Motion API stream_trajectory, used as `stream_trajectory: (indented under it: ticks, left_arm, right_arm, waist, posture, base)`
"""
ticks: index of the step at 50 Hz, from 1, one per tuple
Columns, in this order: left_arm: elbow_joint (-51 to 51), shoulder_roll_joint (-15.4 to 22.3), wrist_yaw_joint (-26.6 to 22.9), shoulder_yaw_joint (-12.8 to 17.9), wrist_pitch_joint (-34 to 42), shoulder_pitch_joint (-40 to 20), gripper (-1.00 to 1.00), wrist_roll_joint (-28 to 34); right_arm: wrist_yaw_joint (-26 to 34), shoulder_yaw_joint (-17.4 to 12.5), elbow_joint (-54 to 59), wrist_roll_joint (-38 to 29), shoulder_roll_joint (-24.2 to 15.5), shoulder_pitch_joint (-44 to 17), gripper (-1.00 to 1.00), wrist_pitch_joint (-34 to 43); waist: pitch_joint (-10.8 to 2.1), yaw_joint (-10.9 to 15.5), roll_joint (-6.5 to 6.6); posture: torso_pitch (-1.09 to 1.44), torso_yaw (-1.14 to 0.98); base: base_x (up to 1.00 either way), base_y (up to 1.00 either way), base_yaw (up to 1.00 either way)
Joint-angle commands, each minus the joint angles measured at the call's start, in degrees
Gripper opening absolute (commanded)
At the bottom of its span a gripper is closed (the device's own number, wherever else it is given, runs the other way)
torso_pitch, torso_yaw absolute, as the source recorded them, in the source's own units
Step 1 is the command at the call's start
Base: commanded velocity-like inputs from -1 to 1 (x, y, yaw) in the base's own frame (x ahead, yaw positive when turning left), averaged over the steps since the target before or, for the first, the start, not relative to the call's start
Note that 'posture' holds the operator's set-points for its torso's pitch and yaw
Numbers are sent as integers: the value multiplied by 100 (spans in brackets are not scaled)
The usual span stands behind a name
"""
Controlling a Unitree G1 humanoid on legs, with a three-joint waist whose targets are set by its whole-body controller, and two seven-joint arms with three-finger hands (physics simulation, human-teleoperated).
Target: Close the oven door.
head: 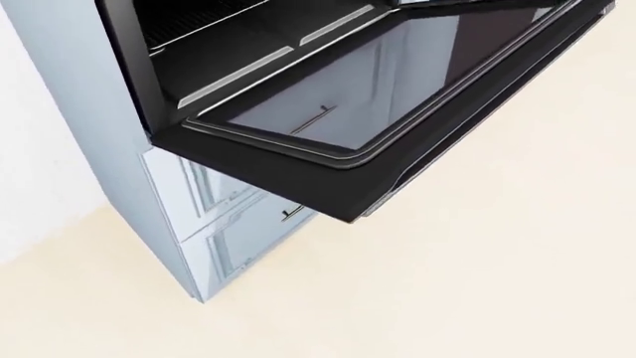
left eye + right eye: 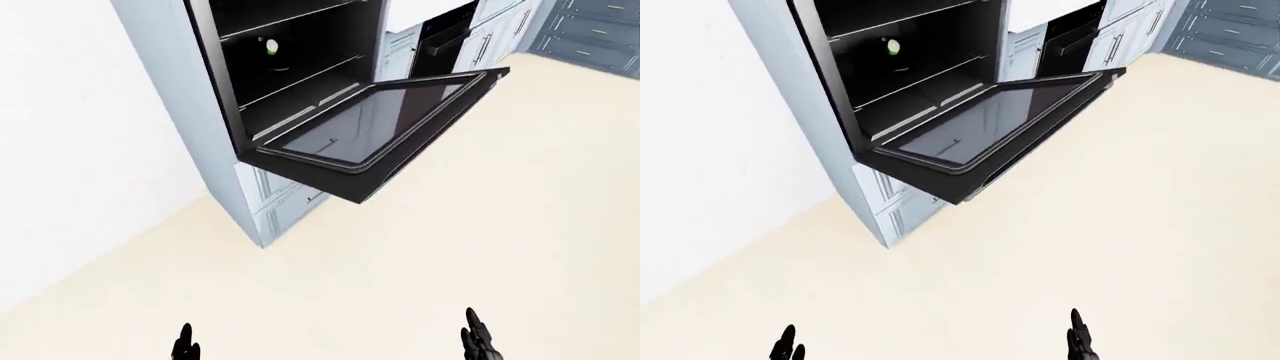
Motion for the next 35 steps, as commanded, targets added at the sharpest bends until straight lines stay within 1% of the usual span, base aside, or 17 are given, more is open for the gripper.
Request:
stream_trajectory:
  ticks: [1, 3, 5, 6, 7, 11, 15, 17, 19, 20, 21, 25, 29, 31, 33, 34, 35]
  left_arm:
    - [-98, 96, 0, 41, -167, -33, 100, -36]
    - [-98, 100, -9, 48, -166, -26, 100, -41]
    - [-100, 104, -9, 52, -163, -31, 100, -45]
    - [-102, 105, -11, 50, -161, -38, 100, -46]
    - [-102, 106, -12, 52, -158, -41, 100, -50]
    - [-101, 109, -18, 56, -157, -33, 100, -57]
    - [-102, 104, -20, 52, -161, -33, 100, -61]
    - [-101, 106, -23, 55, -161, -30, 100, -67]
    - [-99, 103, -9, 47, -161, -29, 100, -57]
    - [-103, 99, -10, 46, -158, -38, 100, -59]
    - [-103, 96, -11, 45, -158, -40, 100, -60]
    - [-101, 103, -28, 54, -170, -22, 100, -73]
    - [-103, 99, -23, 49, -164, -36, 100, -75]
    - [-100, 102, -37, 57, -170, -23, 100, -84]
    - [-100, 110, -31, 60, -171, -22, 100, -88]
    - [-100, 110, -33, 61, -169, -23, 100, -90]
    - [-100, 107, -31, 56, -170, -25, 100, -86]
  right_arm:
    - [47, -13, -114, 22, -38, -48, 100, -187]
    - [48, -8, -110, 16, -39, -47, 100, -193]
    - [46, -4, -108, 12, -37, -51, 100, -190]
    - [53, -5, -111, 14, -37, -56, 100, -186]
    - [49, -4, -112, 13, -38, -58, 100, -186]
    - [52, -3, -108, 6, -40, -40, 100, -198]
    - [37, 6, -113, -2, -31, -48, 100, -199]
    - [38, 7, -108, -6, -30, -47, 100, -199]
    - [43, 5, -108, -5, -32, -47, 100, -195]
    - [54, 3, -116, 0, -40, -52, 100, -187]
    - [60, -1, -118, 6, -42, -57, 100, -184]
    - [66, 2, -112, 4, -36, -44, 100, -207]
    - [91, -8, -109, 22, -37, -40, 100, -208]
    - [92, -16, -108, 35, -35, -42, 100, -188]
    - [154, -38, -119, 94, -13, -46, 100, -145]
    - [166, -35, -120, 104, -10, -49, 100, -139]
    - [198, -50, -122, 144, -6, -60, 100, -114]
  waist:
    - [-42, 9, -7]
    - [-12, 0, 117]
    - [-6, -5, 344]
    - [19, -16, 337]
    - [31, 14, 209]
    - [42, 37, 212]
    - [79, 40, 28]
    - [66, 50, -137]
    - [-10, 42, -444]
    - [-20, 38, -422]
    - [16, -28, -292]
    - [39, -49, -226]
    - [82, -35, -6]
    - [86, -39, 197]
    - [-43, -8, 565]
    - [35, 44, 199]
    - [39, 18, 287]
  posture:
    - [0, 0]
    - [0, 0]
    - [0, 0]
    - [0, 0]
    - [0, 0]
    - [0, 0]
    - [0, 0]
    - [0, 0]
    - [0, 0]
    - [0, 0]
    - [0, 0]
    - [0, 0]
    - [0, 0]
    - [0, 0]
    - [0, 0]
    - [0, 0]
    - [0, 0]
  base:
    - [12, 0, 0]
    - [12, 0, 0]
    - [12, 0, 0]
    - [13, 0, 0]
    - [13, 0, 0]
    - [14, 0, 0]
    - [14, 0, 0]
    - [13, 0, 0]
    - [13, 0, 0]
    - [14, 0, 0]
    - [14, 0, 0]
    - [14, 0, 0]
    - [13, 0, 0]
    - [13, 0, 0]
    - [14, 3, 0]
    - [13, 7, 0]
    - [14, 12, 0]
